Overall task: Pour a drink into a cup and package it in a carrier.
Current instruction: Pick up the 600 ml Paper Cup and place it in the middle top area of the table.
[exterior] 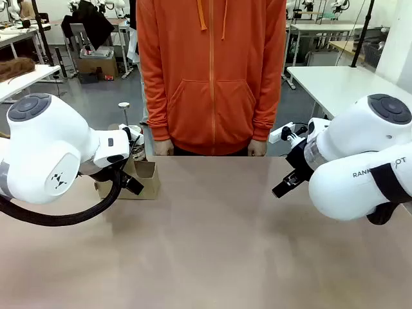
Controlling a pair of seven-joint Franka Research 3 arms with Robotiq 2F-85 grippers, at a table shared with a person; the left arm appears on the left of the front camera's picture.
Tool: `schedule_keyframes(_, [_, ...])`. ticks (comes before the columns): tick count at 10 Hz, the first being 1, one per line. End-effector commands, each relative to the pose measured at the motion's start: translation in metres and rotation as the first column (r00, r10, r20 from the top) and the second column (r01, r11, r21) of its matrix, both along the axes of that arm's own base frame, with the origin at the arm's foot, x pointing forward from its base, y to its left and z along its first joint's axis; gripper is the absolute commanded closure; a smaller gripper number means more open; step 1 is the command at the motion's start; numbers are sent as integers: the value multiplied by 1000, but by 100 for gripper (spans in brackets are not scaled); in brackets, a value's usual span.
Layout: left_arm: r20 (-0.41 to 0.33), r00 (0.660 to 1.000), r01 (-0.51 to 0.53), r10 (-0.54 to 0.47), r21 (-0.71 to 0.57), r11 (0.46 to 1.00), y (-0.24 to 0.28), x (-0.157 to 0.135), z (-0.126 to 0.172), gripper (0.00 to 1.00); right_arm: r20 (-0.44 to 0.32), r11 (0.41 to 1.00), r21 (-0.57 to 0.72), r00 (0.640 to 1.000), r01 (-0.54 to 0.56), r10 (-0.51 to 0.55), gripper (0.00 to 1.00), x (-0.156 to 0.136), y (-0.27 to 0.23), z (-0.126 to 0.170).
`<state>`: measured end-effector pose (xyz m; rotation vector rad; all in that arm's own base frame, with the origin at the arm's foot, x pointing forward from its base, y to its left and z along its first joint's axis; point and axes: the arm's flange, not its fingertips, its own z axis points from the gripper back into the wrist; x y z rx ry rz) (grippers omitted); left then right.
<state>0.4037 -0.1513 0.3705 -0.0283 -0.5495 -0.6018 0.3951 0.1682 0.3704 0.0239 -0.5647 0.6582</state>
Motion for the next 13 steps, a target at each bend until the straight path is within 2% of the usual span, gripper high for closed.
schedule_keyframes(1, [0, 1000, 0, 0, 0, 1000, 0, 0, 0, 0, 0, 1000, 0, 1000, 0, 0, 0, 0, 0, 0])
schedule_keyframes(8, [0, 1000, 0, 0, 0, 1000, 0, 0, 0, 0, 0, 1000, -1, 1000, 0, 0, 0, 0, 0, 0])
schedule_keyframes(9, [0, 1000, 0, 0, 0, 1000, 0, 0, 0, 0, -11, 1000, 4, 1000, -5, 5, 0, 7, 0, 7])
schedule_keyframes(10, [0, 1000, 0, 0, 0, 1000, 0, 0, 0, 0, -21, 1000, 14, 1000, -3, 3, 0, 29, -4, 31])
schedule_keyframes(13, [0, 1000, 0, 0, 0, 1000, 0, 0, 0, 0, -129, 992, 97, 987, -82, 94, 0, 93, -36, 116])
